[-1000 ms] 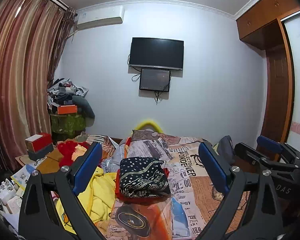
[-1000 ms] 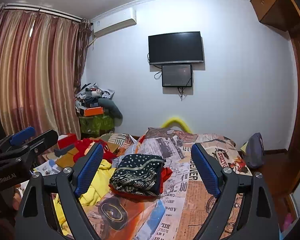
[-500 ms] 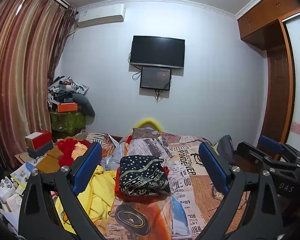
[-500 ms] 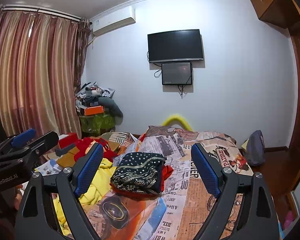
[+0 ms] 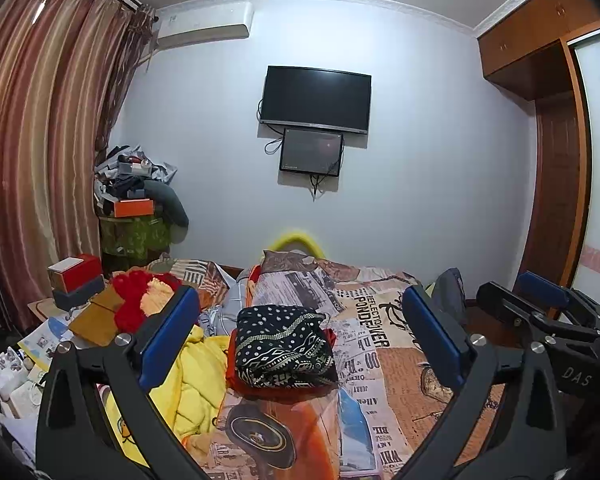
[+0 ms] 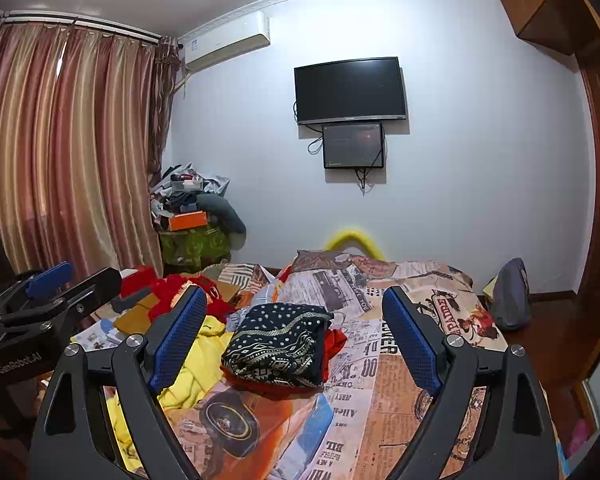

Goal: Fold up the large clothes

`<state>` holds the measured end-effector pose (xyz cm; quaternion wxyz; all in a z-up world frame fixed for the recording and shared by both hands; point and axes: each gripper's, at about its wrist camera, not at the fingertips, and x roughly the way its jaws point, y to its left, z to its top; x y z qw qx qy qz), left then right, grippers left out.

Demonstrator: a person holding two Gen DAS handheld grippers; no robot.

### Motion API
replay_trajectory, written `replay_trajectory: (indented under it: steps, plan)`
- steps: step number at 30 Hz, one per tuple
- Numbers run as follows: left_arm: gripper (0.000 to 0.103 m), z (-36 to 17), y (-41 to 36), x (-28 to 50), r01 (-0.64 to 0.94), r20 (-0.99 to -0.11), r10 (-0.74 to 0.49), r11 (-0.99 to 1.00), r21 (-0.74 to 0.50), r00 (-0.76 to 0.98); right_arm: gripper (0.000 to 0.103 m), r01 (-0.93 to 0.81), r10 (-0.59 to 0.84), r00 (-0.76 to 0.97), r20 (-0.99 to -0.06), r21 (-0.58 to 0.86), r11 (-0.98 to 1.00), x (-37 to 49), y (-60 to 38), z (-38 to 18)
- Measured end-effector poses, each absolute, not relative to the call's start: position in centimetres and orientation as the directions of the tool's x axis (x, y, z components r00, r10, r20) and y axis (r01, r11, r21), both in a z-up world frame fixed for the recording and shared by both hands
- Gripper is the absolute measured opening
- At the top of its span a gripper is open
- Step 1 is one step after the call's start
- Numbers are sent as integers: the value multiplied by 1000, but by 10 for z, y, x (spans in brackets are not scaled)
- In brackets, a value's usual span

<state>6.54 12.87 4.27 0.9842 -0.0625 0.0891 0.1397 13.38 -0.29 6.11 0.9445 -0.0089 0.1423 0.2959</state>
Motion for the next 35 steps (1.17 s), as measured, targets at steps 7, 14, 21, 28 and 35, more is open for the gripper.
replay_trajectory:
  steps: [7, 14, 21, 28, 35]
  plan:
    - [102, 42, 126, 67, -279, -194, 259, 956, -86, 946, 97, -552, 550, 790, -270, 75, 830, 132, -4, 63]
    - [102, 41, 126, 68, -276, -205, 254, 957, -88, 945, 102, -537, 533, 807, -255, 58, 841, 129, -3, 66]
    - [102, 41, 126, 70, -276, -211, 253, 958, -84, 944, 103, -522, 519, 815, -258, 61, 851, 131, -3, 65]
    - [102, 40, 127, 69, -268, -216, 244, 959, -92, 946, 103, -514, 511, 818, -265, 63, 856, 132, -4, 64]
    - [102, 40, 128, 71, -270, -222, 245, 959, -89, 944, 103, -510, 510, 814, -278, 77, 856, 135, -5, 63]
